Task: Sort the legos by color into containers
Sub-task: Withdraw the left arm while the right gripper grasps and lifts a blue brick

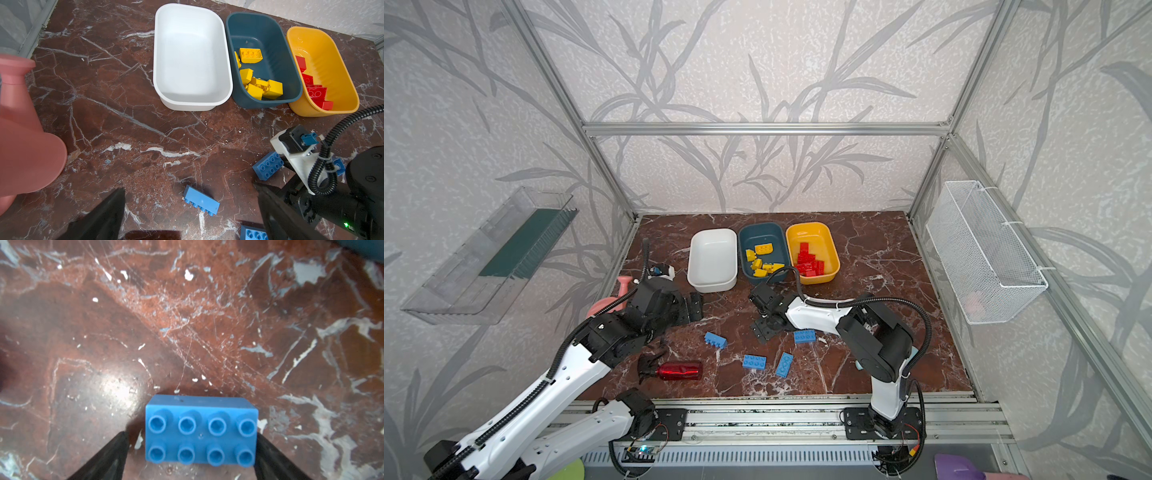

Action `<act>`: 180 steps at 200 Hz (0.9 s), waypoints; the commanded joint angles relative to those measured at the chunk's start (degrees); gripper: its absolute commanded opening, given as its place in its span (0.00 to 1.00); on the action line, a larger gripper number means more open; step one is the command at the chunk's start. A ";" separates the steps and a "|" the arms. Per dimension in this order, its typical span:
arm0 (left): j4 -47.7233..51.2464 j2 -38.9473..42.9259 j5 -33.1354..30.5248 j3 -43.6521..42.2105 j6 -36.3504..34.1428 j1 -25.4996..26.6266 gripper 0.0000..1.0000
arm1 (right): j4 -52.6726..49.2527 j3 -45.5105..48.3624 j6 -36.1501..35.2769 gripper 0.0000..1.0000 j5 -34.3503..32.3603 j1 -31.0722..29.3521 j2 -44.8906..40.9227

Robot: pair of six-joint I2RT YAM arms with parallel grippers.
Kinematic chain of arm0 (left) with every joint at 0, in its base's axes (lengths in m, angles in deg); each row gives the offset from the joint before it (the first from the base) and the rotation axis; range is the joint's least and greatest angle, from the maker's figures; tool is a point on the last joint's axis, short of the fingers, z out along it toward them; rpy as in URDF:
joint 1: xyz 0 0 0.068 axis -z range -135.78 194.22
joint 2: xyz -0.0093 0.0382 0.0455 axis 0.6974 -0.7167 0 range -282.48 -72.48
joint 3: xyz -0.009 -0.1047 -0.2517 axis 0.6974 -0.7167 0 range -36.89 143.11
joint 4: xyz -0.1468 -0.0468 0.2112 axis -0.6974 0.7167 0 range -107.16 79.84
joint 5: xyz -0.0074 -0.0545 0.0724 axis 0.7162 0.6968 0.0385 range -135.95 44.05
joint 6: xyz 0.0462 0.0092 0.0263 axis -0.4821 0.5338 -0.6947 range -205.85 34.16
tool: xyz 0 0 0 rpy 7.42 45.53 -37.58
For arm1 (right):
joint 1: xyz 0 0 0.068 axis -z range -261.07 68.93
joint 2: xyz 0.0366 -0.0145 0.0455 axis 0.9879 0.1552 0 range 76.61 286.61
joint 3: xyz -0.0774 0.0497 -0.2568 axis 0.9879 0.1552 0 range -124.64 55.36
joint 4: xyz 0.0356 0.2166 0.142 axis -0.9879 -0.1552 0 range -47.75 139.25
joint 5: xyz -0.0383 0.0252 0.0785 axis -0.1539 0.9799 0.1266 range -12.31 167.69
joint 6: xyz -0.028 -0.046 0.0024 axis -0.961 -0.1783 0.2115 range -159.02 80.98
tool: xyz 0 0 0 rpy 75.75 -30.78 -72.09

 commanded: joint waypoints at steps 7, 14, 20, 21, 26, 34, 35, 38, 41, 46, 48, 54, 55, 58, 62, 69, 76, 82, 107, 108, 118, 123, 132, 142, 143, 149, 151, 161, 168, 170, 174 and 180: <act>2.03 2.23 -1.75 -2.12 2.61 0.12 0.99 | -1.73 -1.45 1.01 0.80 -0.74 -0.34 1.43; 2.48 2.76 -2.06 -2.45 3.21 0.08 0.99 | -1.69 -1.38 1.26 0.75 -0.81 -0.35 1.35; 2.85 3.17 -2.37 -2.72 3.59 0.14 0.99 | -1.67 -1.38 1.38 0.71 -0.83 -0.29 1.25; 2.97 3.24 -2.39 -2.76 3.62 0.11 0.99 | -1.68 -1.38 1.39 0.70 -0.83 -0.32 1.21; 3.15 3.64 -2.49 -2.98 3.69 0.12 0.98 | -1.69 -1.37 1.49 0.67 -0.78 -0.27 1.09; 3.43 4.42 -2.49 -3.34 3.97 0.16 0.98 | -1.83 -1.42 1.57 0.64 -0.66 -0.34 0.93; 3.44 4.57 -2.49 -3.38 3.99 0.16 0.99 | -1.85 -1.44 1.57 0.64 -0.66 -0.39 0.91; 3.45 4.80 -2.46 -3.52 4.07 0.16 0.99 | -1.99 -1.51 1.58 0.63 -0.65 -0.35 0.83; 3.51 5.07 -2.36 -3.69 4.13 0.13 0.99 | -2.08 -1.68 1.64 0.63 -0.59 -0.34 0.75; 3.49 5.44 -2.15 -3.90 4.18 0.16 0.98 | -2.48 -1.97 1.66 0.61 -0.45 -0.34 0.61; 3.59 5.62 -2.07 -3.95 4.18 0.10 0.98 | -2.62 -2.16 1.66 0.60 -0.40 -0.34 0.57; 3.70 6.08 -2.03 -4.18 4.33 0.11 0.98 | -3.11 -2.63 1.69 0.58 -0.27 -0.34 0.40; 3.75 6.14 -1.95 -4.24 4.34 0.09 0.98 | -3.15 -2.75 1.68 0.57 -0.24 -0.34 0.34; 3.88 6.27 -1.98 -4.25 4.43 0.16 0.98 | -3.45 -3.03 1.67 0.56 -0.15 -0.34 0.21; 4.03 6.62 -2.03 -4.37 4.59 0.10 0.98 | -3.73 -3.35 1.60 0.56 0.00 -0.34 0.00; 4.38 7.10 -2.08 -4.63 4.79 0.08 0.98 | -4.23 -4.09 1.49 0.56 0.18 -0.30 -0.44; 4.52 7.62 -2.22 -4.88 5.00 0.09 0.98 | -4.67 -4.99 1.28 0.55 0.52 -0.28 -0.89; 4.67 8.12 -2.38 -5.27 5.28 0.16 0.98 | -5.13 -5.87 1.06 0.55 0.87 -0.34 -1.20; 4.59 10.27 -2.11 -7.37 6.71 0.09 0.98 | -6.29 -10.76 -0.11 0.55 2.98 -0.32 -1.88; 4.59 10.35 -2.08 -7.50 6.81 0.08 0.98 | -6.32 -10.99 -0.14 0.55 3.10 -0.33 -1.85; 4.47 11.03 -1.84 -8.31 7.53 0.12 0.98 | -6.22 -13.26 -0.56 0.55 4.46 -0.29 -1.41; 4.45 11.26 -1.62 -8.78 7.81 0.09 0.98 | -5.90 -14.30 -0.75 0.55 5.00 -0.28 -1.03; 4.33 11.68 -1.25 -9.51 8.12 0.13 0.98 | -5.20 -16.34 -1.05 0.55 6.13 -0.26 -0.22; 4.69 11.83 -0.95 -10.02 8.54 0.13 0.98 | -5.11 -19.18 -1.53 0.55 7.10 -0.18 1.17; 4.73 11.83 -0.93 -10.01 8.56 0.15 0.98 | -5.16 -19.33 -1.56 0.55 7.13 -0.13 1.34; 4.91 11.95 -0.67 -10.19 8.65 0.10 0.98 | -5.49 -21.54 -1.79 0.55 7.57 -0.17 2.39; 4.96 11.95 -0.54 -10.20 8.66 0.13 0.98 | -5.61 -22.28 -1.86 0.55 7.71 -0.17 2.88; 5.32 12.01 -0.13 -10.47 8.70 0.12 0.98 | -6.37 -26.05 -2.36 0.55 8.41 -0.17 5.05; 5.53 12.05 0.22 -10.58 8.95 0.14 0.98 | -6.87 -28.74 -2.74 0.55 8.85 -0.09 6.57; 5.55 12.09 0.28 -10.65 9.04 0.16 0.98 | -7.05 -29.51 -2.80 0.55 8.95 -0.08 7.07; 5.56 12.12 0.57 -10.74 9.17 0.13 0.98 | -7.34 -31.11 -2.86 0.55 9.26 -0.01 8.03; 5.32 12.26 1.10 -10.88 9.23 0.16 0.98 | -7.93 -33.67 -2.99 0.55 9.66 0.09 9.52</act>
